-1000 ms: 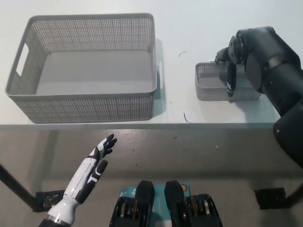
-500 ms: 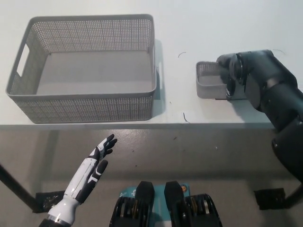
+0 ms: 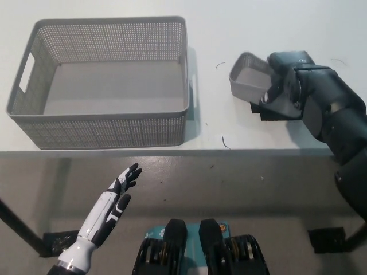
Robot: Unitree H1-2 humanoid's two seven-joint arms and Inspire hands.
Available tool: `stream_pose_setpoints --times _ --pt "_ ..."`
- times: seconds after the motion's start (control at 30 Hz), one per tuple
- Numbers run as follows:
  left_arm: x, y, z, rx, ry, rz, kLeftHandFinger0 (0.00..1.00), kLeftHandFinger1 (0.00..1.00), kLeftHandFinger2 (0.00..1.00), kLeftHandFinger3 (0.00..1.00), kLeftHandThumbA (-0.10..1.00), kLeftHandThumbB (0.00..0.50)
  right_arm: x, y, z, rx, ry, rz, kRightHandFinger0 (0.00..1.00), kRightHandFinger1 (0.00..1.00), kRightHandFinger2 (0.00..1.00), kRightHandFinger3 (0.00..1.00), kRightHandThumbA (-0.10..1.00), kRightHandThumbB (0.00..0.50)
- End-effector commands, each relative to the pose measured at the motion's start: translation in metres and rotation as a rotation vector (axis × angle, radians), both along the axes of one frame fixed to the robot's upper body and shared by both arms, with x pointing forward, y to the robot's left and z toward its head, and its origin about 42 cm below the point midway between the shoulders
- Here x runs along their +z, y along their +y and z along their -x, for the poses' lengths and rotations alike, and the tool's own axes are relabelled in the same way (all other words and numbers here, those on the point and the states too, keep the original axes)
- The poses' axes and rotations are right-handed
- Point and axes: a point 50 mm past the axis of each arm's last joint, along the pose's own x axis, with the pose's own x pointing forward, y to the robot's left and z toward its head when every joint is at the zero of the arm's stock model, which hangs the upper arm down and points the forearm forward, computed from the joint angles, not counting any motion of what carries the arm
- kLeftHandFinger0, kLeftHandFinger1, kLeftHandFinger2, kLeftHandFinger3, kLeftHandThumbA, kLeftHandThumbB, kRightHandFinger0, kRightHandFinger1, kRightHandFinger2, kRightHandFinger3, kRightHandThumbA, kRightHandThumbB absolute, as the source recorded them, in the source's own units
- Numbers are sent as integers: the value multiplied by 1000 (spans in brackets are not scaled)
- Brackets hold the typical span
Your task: Use the right hand to pick up a small rectangular container and put it into a bigger container on the left side
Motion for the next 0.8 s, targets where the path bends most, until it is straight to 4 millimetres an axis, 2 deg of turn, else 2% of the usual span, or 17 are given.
stream_pose_setpoints --times 0.0,0.03,0.1,0.13,0.2,0.23,0.27,0.4,0.43,0.47,0.5,0.53,0.57,0.6,0.67,0.73,0.77 --pt "17 3 -8 -15 -73 -24 1000 1000 1000 1000 1000 423 167 16 -17 131 -490 -153 3 10 167 313 -100 257" --pt "17 3 -8 -16 -74 -25 1000 1000 1000 1000 1000 414 179 18 -16 143 -516 -168 1 2 174 290 -100 243" --pt "16 2 -8 -18 -74 -21 1000 1000 1000 1000 1000 410 200 22 -14 172 -558 -188 0 50 320 351 -100 225" --pt "15 2 -6 -15 -69 -17 1000 1000 1000 1000 1000 416 221 29 -12 194 -598 -197 7 190 600 521 -100 210" --pt "12 1 -3 -11 -62 -24 1000 1000 1000 1000 1000 421 244 40 -7 222 -636 -215 1 373 822 738 -100 216" --pt "11 1 -1 -11 -57 -27 1000 1000 1000 1000 1000 421 257 48 -4 250 -652 -228 1 414 834 814 -100 152" --pt "11 2 -1 -8 -57 -31 1000 1000 1000 1000 1000 422 265 55 -2 260 -661 -235 81 495 866 885 -100 213" --pt "10 2 0 -20 -50 -22 1000 1000 1000 1000 1000 421 291 92 11 371 -701 -257 15 466 847 924 -100 245" --pt "10 1 -1 -23 -52 -19 1000 1000 1000 1000 1000 420 292 107 15 395 -700 -268 74 564 943 956 -100 228" --pt "10 1 -1 -24 -52 -19 1000 1000 1000 1000 1000 419 292 111 16 396 -697 -270 325 841 1000 1000 -100 239" --pt "10 1 -1 -24 -53 -19 1000 1000 1000 1000 1000 418 292 118 17 408 -699 -248 323 818 1000 949 -100 237" --pt "10 1 0 -23 -52 -20 1000 1000 1000 1000 1000 417 292 133 21 427 -693 -227 272 696 817 900 -100 247" --pt "10 2 0 -21 -54 -24 1000 1000 1000 1000 1000 417 293 149 25 438 -661 -241 120 481 693 929 -100 234" --pt "11 2 0 -20 -53 -23 1000 1000 1000 1000 1000 419 293 161 28 451 -643 -254 9 383 669 925 -100 232" --pt "10 1 0 -25 -53 -17 1000 1000 1000 1000 1000 419 290 179 34 476 -637 -276 0 328 686 923 -100 270" --pt "9 -2 2 -28 -48 -16 1000 1000 1000 1000 1000 420 276 197 38 515 -631 -303 0 247 630 741 -100 277" --pt "9 -3 3 -29 -45 -18 1000 1000 1000 1000 1000 421 268 206 40 523 -620 -314 8 278 674 693 -100 269"
